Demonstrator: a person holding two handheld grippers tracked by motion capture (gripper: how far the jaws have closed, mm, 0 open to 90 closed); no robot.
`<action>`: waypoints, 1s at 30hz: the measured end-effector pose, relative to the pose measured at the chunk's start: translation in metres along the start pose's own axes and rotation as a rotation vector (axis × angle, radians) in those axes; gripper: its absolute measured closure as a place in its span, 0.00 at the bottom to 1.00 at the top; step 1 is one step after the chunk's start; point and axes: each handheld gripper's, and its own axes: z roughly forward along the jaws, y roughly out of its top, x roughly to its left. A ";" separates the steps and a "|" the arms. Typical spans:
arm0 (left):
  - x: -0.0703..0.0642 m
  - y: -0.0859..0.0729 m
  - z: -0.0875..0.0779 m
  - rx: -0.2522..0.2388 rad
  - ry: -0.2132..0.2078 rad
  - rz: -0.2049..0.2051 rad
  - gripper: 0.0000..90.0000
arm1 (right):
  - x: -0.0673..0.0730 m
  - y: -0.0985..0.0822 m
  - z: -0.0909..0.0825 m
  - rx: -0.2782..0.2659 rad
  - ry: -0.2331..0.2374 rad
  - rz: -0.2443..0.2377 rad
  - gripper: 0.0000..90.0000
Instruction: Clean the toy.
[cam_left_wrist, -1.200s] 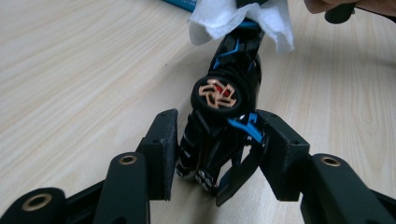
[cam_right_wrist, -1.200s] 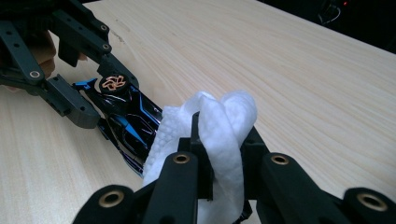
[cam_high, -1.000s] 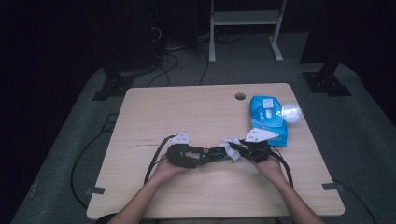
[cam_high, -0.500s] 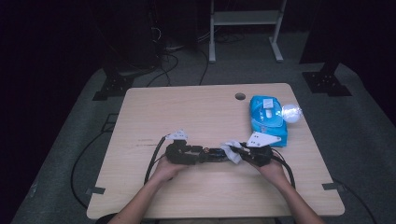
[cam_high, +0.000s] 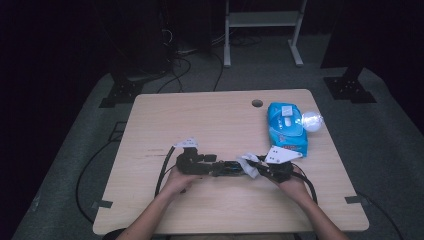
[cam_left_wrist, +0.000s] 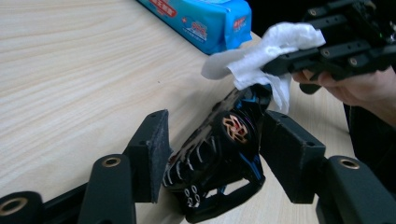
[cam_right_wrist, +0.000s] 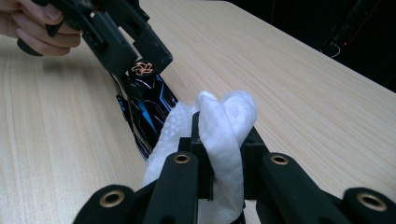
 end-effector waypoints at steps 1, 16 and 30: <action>0.001 0.000 0.000 0.005 0.003 -0.007 0.46 | 0.000 0.000 0.000 -0.001 0.002 0.003 0.90; -0.012 0.003 0.021 0.132 0.118 0.266 0.50 | -0.010 0.006 0.009 0.037 0.017 0.002 0.90; -0.011 0.001 0.015 0.089 0.216 0.406 0.66 | -0.029 0.018 0.032 0.053 0.034 0.119 0.89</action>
